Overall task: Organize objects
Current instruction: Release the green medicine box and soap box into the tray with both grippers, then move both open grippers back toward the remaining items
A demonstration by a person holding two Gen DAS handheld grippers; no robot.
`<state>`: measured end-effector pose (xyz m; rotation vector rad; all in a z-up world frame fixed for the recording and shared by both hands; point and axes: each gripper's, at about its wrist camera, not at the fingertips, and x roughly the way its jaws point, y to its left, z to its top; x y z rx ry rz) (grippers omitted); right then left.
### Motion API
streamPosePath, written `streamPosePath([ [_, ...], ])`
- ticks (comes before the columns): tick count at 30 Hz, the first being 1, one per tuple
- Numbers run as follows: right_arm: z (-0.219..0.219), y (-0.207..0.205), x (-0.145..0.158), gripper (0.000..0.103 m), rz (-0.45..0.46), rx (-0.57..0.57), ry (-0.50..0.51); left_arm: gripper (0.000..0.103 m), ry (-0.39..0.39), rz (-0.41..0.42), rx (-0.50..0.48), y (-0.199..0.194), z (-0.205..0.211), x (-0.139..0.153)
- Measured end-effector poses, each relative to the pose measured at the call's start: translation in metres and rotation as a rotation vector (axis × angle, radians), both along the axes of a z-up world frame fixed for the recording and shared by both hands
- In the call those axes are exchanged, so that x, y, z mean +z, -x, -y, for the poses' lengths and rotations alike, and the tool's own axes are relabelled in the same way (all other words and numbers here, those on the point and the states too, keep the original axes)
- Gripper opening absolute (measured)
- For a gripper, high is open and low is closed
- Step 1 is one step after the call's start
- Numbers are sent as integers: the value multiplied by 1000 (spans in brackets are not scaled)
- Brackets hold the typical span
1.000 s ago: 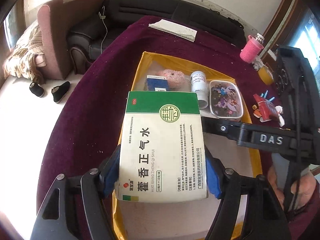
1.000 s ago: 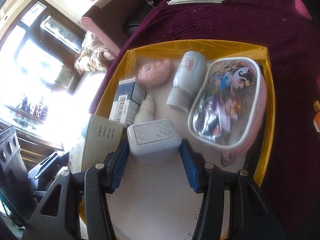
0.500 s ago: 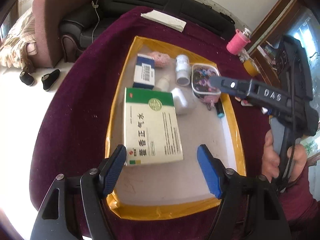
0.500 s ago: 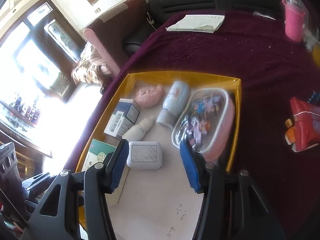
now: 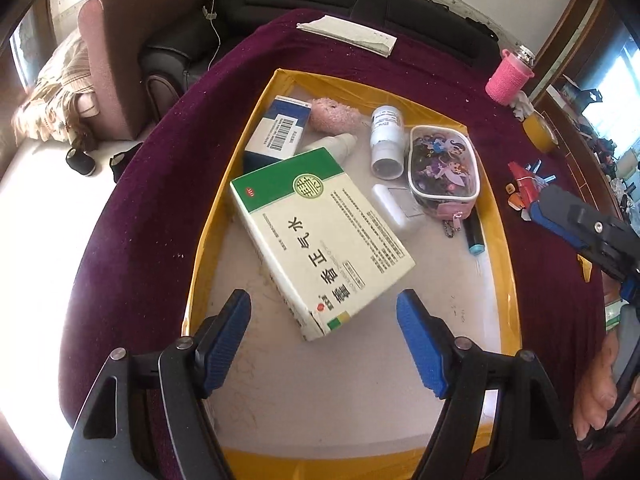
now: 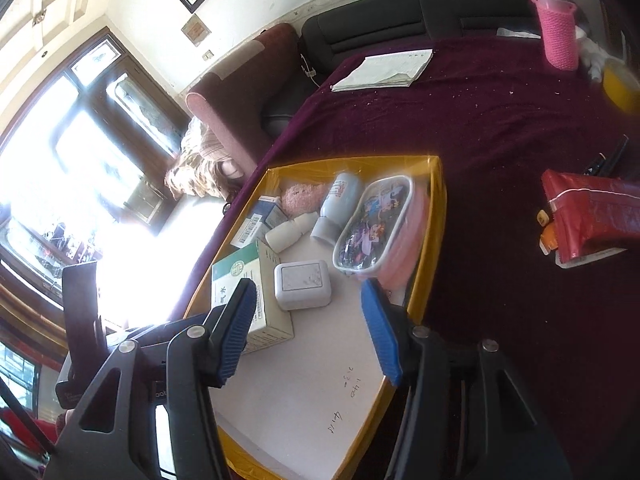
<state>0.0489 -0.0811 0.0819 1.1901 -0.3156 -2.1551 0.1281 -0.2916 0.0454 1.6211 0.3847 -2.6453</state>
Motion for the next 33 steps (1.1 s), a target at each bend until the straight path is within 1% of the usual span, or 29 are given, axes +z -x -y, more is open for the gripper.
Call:
streamPosePath([
  [3, -13, -1, 0, 55, 5, -17, 34, 70, -16, -54, 2, -18, -4, 15],
  [4, -17, 0, -1, 56, 9, -24, 42, 70, -35, -77, 10, -24, -4, 20],
  [9, -31, -5, -4, 56, 24, -45, 85, 70, -196, -158, 68, -33, -3, 32],
  [10, -32, -7, -4, 56, 21, -46, 85, 70, -206, -163, 80, -33, -3, 33],
  [12, -34, -10, -2, 56, 9, -45, 81, 70, -193, -171, 101, -35, -5, 36],
  [15, -36, -19, 7, 56, -29, -42, 75, 70, -173, -180, 93, -41, -9, 41],
  [17, -31, -26, 25, 56, -93, -39, 62, 70, -167, -192, 95, -45, -10, 46],
  [19, -14, -29, 53, 56, -139, 21, 76, 70, -161, -203, 107, -50, -6, 49],
  [20, -5, -31, 67, 57, -154, 59, 95, 70, -162, -206, 120, -53, -4, 49],
  [21, 5, -33, 80, 67, -168, 95, 114, 70, -169, -211, 133, -55, -1, 49],
  [23, 25, -37, 97, 81, -188, 151, 112, 71, -188, -217, 141, -59, 3, 48],
  [24, 33, -40, 99, 81, -203, 162, 92, 71, -192, -215, 141, -60, 4, 47],
  [27, 41, -52, 82, 81, -262, 144, 17, 71, -207, -223, 136, -60, 6, 45],
  [28, 39, -54, 72, 81, -261, 130, -8, 71, -211, -226, 131, -59, 5, 46],
  [30, 30, -53, 56, 81, -242, 105, -17, 71, -213, -229, 118, -55, 0, 47],
  [33, 0, -47, 35, 81, -223, 8, -29, 71, -212, -233, 85, -52, -13, 47],
])
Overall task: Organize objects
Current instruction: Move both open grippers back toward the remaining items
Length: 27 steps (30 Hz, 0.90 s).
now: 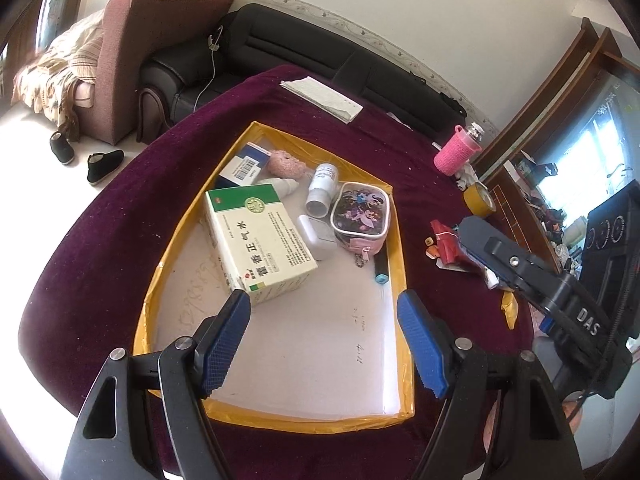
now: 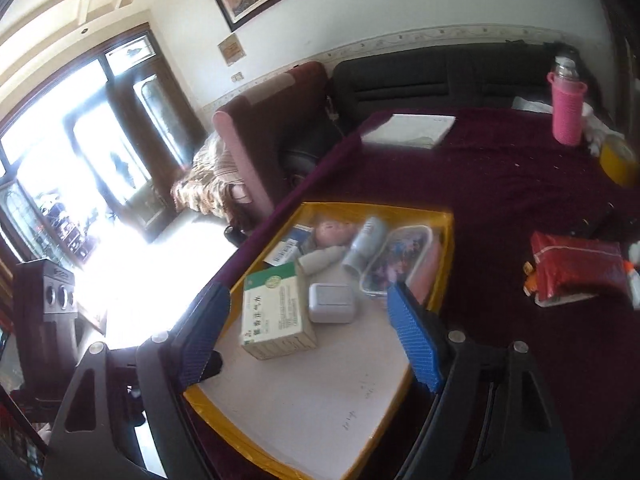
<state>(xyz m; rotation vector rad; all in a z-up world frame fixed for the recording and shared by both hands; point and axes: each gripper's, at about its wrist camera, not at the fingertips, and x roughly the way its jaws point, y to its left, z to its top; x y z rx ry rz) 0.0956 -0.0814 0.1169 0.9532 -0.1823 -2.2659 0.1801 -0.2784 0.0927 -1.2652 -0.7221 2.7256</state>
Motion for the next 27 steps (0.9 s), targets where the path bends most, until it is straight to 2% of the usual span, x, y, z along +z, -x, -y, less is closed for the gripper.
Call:
streamPosePath([
  [4, -48, 14, -7, 81, 31, -108, 2, 71, 14, 0, -54, 5, -22, 1],
  [6, -67, 18, 7, 81, 12, -142, 20, 71, 14, -3, -69, 7, -32, 3],
  [8, -86, 15, 31, 81, -28, -164, 99, 71, 13, -2, -76, 8, -39, 4],
  [10, -89, 10, 49, 84, -80, -168, 125, 71, 18, 0, -87, 8, -47, 6],
  [12, -77, 12, 45, 85, -95, -147, 47, 71, 28, 9, -93, 9, -55, 6],
  [14, -55, 22, 29, 85, -60, -95, -103, 71, 27, 18, -107, 9, -63, 5],
  [15, -52, 26, 22, 84, -46, -89, -143, 71, 27, 21, -117, 9, -68, 5],
  [17, -65, 24, 18, 84, -41, -104, -107, 71, 35, 35, -147, 13, -84, 5],
  [19, -87, 23, 20, 84, -41, -116, -74, 71, 53, 49, -195, 19, -104, 6],
  [21, -113, 25, 20, 84, -56, -161, -100, 71, 82, 48, -254, 24, -128, 8],
  [24, -168, 35, 15, 84, -54, -279, -140, 71, 125, 40, -342, 31, -166, 4],
  [27, -237, 47, 5, 84, -5, -442, -133, 70, 89, 69, -390, 39, -187, -10],
])
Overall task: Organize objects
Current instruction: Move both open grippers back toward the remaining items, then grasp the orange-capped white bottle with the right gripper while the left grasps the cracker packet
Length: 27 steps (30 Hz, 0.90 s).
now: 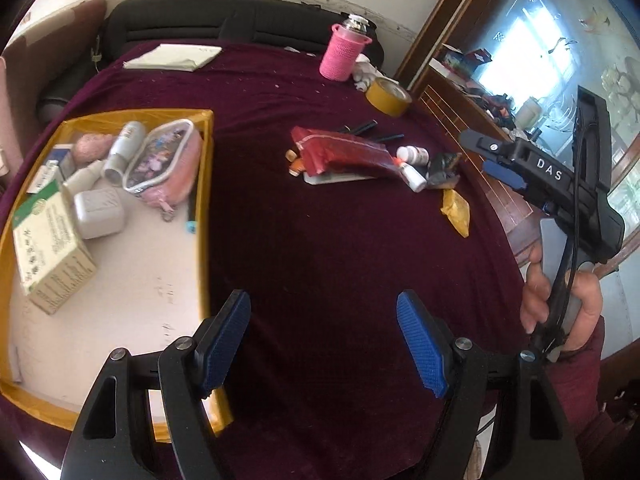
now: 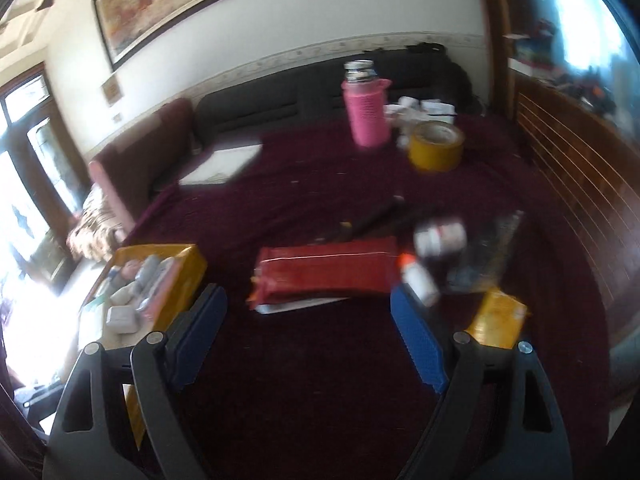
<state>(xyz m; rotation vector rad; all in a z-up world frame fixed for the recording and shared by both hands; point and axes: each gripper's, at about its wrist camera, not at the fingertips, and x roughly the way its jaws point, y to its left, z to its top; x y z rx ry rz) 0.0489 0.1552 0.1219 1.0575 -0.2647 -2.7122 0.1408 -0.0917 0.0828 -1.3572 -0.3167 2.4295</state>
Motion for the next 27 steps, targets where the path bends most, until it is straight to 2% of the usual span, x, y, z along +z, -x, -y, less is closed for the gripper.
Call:
streamPosePath([
  [4, -85, 3, -4, 84, 32, -183, 21, 70, -44, 92, -50, 11, -23, -28],
  [8, -121, 30, -16, 84, 108, -253, -16, 70, -41, 114, -69, 11, -35, -36],
  [10, -125, 52, -27, 84, 157, -257, 2, 70, -32, 104, -73, 8, -35, -34],
  [12, -126, 64, -35, 80, 199, -241, 35, 70, -14, 86, -76, 5, -32, -31],
  [15, -107, 69, -40, 78, 201, -92, 179, 70, 7, 57, -79, 3, -28, -29],
  [16, -97, 73, -41, 78, 207, -54, 189, 70, 8, 58, -75, 4, -27, -29],
  [17, -86, 78, -41, 74, 217, -28, 170, 70, 3, 64, -72, 6, -27, -31],
  [18, -72, 86, -43, 63, 233, -11, 111, 70, -9, 75, -68, 7, -26, -32],
  [20, -50, 102, -50, 49, 265, -3, -20, 70, -25, 81, -68, 8, -24, -34],
  [22, -34, 118, -64, 38, 307, -42, -155, 70, -25, 78, -68, 7, -23, -36],
  [23, -30, 123, -71, 30, 321, -53, -189, 70, -23, 75, -68, 7, -23, -36],
  [24, -27, 127, -79, 26, 339, -54, -201, 70, -16, 72, -69, 7, -22, -36],
  [27, -28, 130, -91, 24, 356, -50, -175, 70, -11, 75, -71, 9, -21, -36],
])
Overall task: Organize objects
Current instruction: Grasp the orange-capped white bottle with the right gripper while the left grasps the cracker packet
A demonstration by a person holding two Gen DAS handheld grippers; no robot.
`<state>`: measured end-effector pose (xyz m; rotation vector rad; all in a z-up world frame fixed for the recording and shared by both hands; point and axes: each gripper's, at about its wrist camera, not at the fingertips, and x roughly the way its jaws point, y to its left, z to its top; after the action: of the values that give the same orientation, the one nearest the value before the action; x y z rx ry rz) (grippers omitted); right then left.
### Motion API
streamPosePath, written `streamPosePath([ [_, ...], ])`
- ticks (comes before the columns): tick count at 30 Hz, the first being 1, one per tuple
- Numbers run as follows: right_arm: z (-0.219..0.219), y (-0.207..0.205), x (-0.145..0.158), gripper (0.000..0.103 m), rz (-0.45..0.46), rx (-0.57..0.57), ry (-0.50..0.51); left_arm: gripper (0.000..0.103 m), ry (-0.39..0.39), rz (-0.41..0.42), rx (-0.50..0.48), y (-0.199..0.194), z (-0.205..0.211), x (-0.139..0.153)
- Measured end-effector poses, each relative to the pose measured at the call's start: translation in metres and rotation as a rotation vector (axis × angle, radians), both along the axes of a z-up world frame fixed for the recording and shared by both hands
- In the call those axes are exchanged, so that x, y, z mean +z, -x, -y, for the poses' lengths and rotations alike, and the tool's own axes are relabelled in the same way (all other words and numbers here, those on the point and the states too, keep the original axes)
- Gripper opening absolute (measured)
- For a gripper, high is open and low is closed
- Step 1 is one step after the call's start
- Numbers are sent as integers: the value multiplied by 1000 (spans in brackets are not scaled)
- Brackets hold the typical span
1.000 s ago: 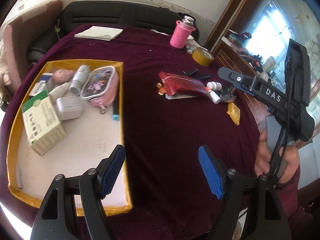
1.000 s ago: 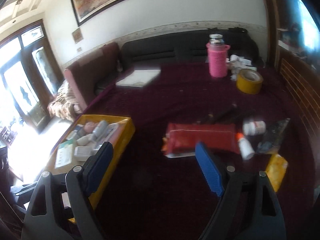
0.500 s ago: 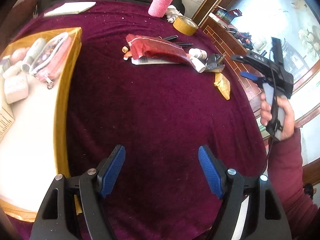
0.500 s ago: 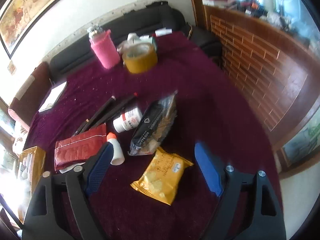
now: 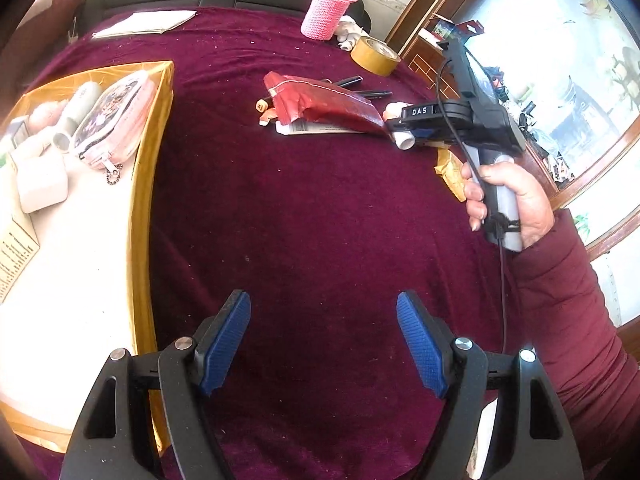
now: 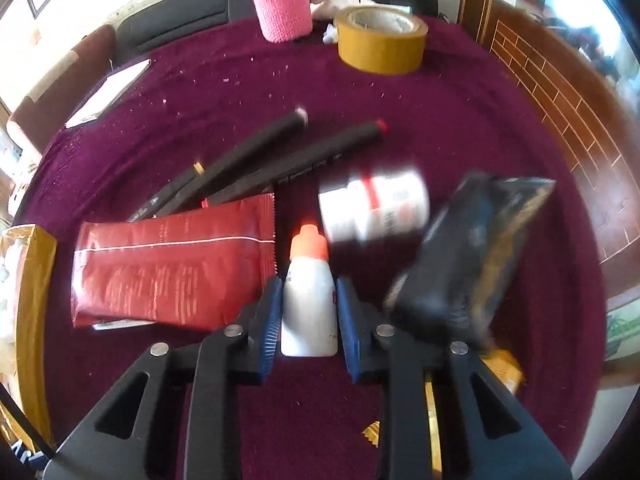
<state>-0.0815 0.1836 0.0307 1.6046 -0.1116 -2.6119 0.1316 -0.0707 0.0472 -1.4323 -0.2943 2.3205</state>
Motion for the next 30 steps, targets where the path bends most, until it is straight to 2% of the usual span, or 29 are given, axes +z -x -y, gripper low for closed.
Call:
streamPosePath([
  [3, -11, -16, 4, 24, -10, -10, 89, 70, -4, 0, -16, 5, -4, 3],
  [5, -25, -39, 15, 24, -36, -20, 186, 70, -5, -3, -38, 10, -11, 6],
  [9, -70, -111, 36, 24, -110, -51, 347, 70, 14, -26, -111, 26, -44, 13],
  [13, -118, -160, 23, 25, -139, -144, 452, 70, 49, -72, -191, 46, -100, 18],
  [19, -192, -199, -19, 25, -161, -310, 597, 70, 16, -96, -249, 95, -189, 15],
  [23, -221, -212, -31, 25, -169, -356, 660, 70, 147, -152, -312, 124, -249, -3],
  [28, -234, -226, -29, 25, -181, -352, 656, 70, 295, -159, -357, 139, -302, -37],
  [29, -233, -226, -28, 25, -180, -348, 648, 71, 336, -183, -353, 138, -310, -43],
  [30, -233, -227, -27, 25, -180, -343, 641, 71, 361, -245, -355, 133, -317, -44],
])
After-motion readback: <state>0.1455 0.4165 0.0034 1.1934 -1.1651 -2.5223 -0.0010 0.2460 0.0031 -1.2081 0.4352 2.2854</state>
